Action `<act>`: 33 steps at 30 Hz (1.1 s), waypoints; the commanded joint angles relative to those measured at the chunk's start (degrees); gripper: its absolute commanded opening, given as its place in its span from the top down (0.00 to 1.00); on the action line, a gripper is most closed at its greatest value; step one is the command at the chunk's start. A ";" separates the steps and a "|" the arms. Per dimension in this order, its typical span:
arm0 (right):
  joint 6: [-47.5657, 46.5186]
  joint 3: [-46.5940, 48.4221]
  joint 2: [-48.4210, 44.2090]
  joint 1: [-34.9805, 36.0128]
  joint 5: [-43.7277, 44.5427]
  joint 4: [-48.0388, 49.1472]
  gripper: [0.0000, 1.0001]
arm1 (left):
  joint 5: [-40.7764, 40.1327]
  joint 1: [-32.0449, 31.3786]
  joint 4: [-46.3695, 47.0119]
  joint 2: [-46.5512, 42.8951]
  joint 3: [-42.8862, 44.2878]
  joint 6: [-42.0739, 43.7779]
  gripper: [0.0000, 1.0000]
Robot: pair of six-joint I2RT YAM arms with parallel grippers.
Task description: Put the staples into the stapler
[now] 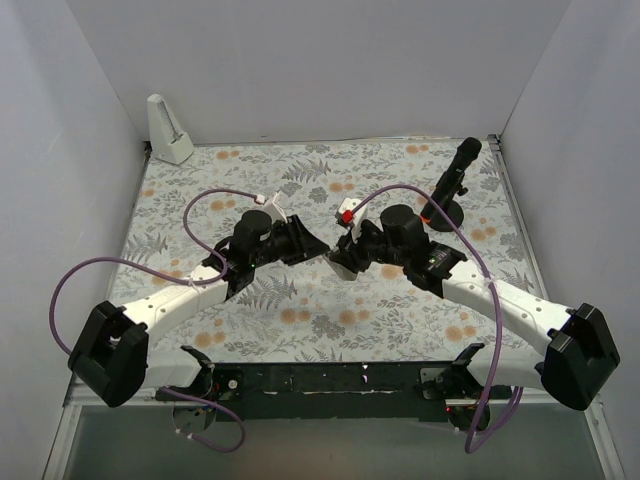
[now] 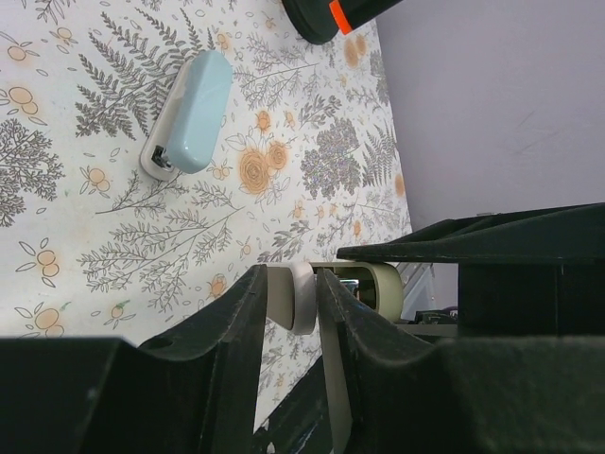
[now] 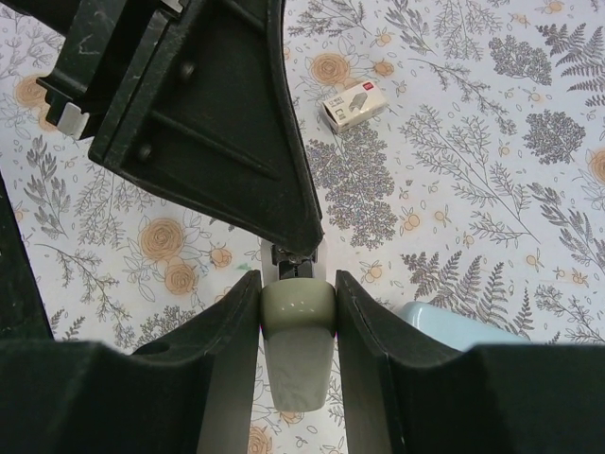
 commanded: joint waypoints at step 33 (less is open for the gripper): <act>-2.62 -1.03 -1.82 0.87 1.95 4.69 0.99 | -8.48 -2.01 -12.58 -3.42 6.68 8.30 1.00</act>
